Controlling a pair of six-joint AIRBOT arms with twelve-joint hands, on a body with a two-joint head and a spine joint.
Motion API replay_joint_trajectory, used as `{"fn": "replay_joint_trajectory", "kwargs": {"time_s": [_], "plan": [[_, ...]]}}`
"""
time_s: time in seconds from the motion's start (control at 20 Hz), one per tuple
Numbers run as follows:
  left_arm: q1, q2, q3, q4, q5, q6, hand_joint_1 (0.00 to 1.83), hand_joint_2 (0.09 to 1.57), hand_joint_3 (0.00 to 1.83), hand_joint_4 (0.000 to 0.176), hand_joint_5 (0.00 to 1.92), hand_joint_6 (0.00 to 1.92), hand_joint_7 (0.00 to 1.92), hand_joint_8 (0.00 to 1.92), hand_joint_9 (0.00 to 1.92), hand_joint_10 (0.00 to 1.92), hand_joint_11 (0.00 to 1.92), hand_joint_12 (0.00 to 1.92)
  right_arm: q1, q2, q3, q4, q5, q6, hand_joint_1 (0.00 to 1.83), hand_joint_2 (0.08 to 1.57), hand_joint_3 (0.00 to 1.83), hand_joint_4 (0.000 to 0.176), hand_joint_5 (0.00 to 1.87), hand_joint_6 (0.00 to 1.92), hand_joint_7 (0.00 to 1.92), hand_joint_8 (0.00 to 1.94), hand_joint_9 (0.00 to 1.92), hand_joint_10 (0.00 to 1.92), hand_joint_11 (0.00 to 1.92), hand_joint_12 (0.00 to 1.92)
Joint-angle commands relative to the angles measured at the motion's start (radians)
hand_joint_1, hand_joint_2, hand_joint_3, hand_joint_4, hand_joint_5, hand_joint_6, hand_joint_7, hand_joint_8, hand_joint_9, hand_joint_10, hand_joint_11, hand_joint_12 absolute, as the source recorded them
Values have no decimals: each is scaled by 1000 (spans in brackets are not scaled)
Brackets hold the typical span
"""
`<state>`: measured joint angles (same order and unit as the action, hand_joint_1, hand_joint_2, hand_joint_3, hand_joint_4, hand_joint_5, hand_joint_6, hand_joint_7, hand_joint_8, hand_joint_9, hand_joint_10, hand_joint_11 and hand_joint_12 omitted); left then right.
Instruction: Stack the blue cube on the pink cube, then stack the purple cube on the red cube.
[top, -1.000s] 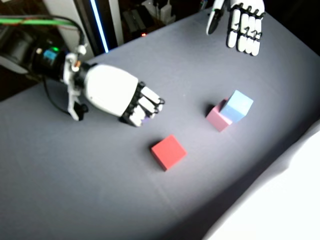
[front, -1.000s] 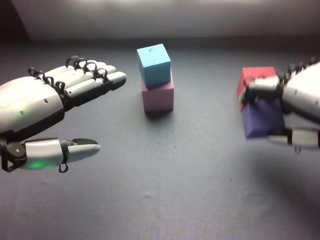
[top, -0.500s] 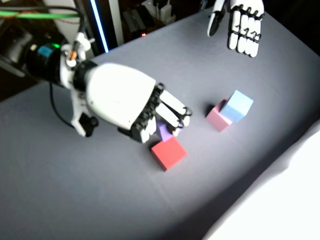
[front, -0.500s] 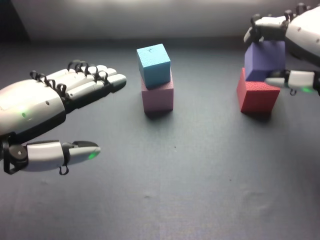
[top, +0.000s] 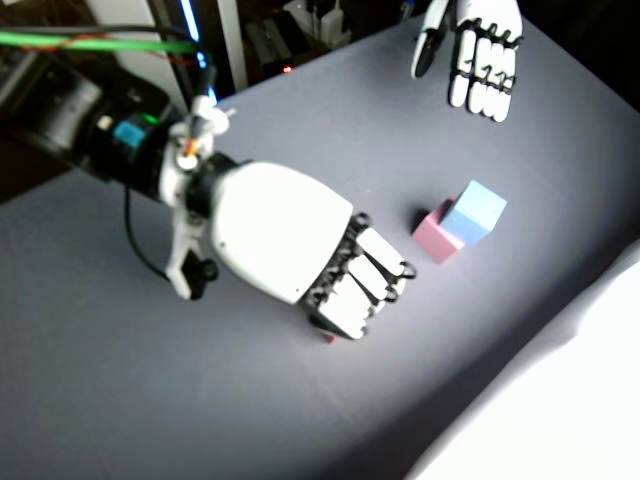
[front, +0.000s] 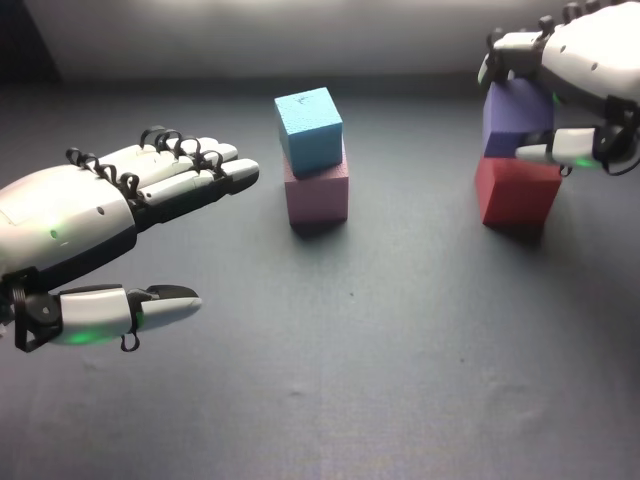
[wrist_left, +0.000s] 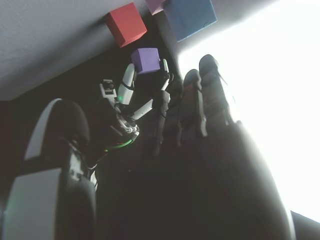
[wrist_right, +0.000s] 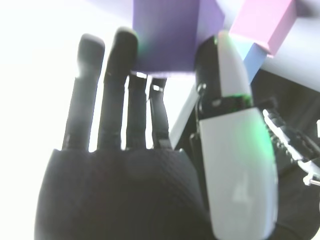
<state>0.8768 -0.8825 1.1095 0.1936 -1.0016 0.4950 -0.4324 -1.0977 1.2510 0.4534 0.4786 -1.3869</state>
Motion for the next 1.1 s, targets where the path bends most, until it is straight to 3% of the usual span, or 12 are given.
{"fn": "replay_joint_trajectory", "kwargs": {"time_s": [0.0, 0.3, 0.35, 0.55, 0.6, 0.65, 0.7, 0.8, 0.85, 0.9, 0.95, 1.05], "plan": [[-6, -2, 4, -25, -116, -7, 676, 1291, 0, 40, 47, 3, 0, 0, 0, 0, 0, 94, 11, 6, 11, -2, 98, -5, 1174, 1283, 5, 0, 618, 1373, 734, 1528, 718, 1496, 600, 1860], [-4, -9, 7, -25, -118, -13, 636, 1294, 0, 51, 37, 1, 0, 0, 0, 0, 0, 139, 11, -22, 40, 31, 71, -5, 1116, 1307, 1, 0, 588, 1502, 712, 1509, 689, 1321, 555, 1753], [-4, -9, 8, -25, -118, -14, 635, 1294, 0, 40, 45, 4, 0, 0, 0, 0, 0, 149, 11, -25, 42, 31, 67, -5, 1117, 1309, 1, 0, 576, 1523, 718, 1496, 689, 1295, 551, 1729], [-3, -10, 8, -26, -119, -16, 618, 1303, 1, 60, 27, 0, 0, 0, 0, 0, 0, 160, 5, -27, 45, 46, 63, -5, 1112, 1315, 0, 0, 583, 1514, 694, 1538, 665, 1281, 524, 1728], [-2, -10, 8, -27, -120, -16, 573, 1310, 4, 59, 22, 0, 0, 0, 0, 0, 0, 170, 1, -27, 47, 53, 62, -5, 1278, 1294, 1, 0, 549, 1478, 656, 1489, 691, 1564, 549, 1715], [-2, -11, 8, -28, -121, -17, 571, 1308, 1, 65, 13, 1, 0, 0, 0, 0, 0, 222, -4, -27, 48, 58, 62, -5, 1308, 1296, 1, 0, 517, 1497, 635, 1505, 690, 1614, 537, 1708], [-2, -11, 8, -28, -122, -17, 580, 1307, 0, 65, 7, 0, 0, 0, 0, 0, 0, 242, -9, -28, 49, 60, 61, -5, 1314, 1294, 0, 0, 480, 1489, 653, 1500, 737, 1613, 568, 1741], [-1, -11, 8, -29, -123, -17, 546, 1312, 0, 59, 7, 1, 0, 0, 0, 0, 0, 345, -19, -29, 49, 67, 61, -5, 1125, 1359, 4, 0, 425, 1603, 684, 1640, 557, 1474, 541, 1912], [0, -11, 8, -30, -123, -17, 554, 1313, 0, 44, 11, 2, 0, 0, 0, 0, 0, 358, -25, -29, 49, 70, 60, -5, 1126, 1370, 2, 0, 381, 1645, 691, 1638, 542, 1447, 528, 1919], [1, -11, 8, -31, -124, -18, 572, 1310, 0, 42, 21, 4, 0, 0, 0, 0, 0, 350, -28, -29, 49, 72, 59, -5, 1221, 1346, 0, 0, 288, 1103, 593, 1631, 465, 1324, 346, 1883], [2, -11, 7, -31, -125, -18, 585, 1309, 0, 36, 35, 3, 0, 0, 0, 0, 0, 318, -30, -29, 49, 74, 58, -5, 1040, 1349, 0, 0, 221, 878, 356, 1083, 389, 1226, 250, 1833], [3, -11, 7, -33, -126, -20, 612, 1300, 0, 29, 48, 1, 0, 0, 0, 0, 0, 406, -30, -29, 48, 77, 56, -5, 866, 1388, 4, 0, 64, 692, 173, 609, 135, 1173, 38, 1818]]}}
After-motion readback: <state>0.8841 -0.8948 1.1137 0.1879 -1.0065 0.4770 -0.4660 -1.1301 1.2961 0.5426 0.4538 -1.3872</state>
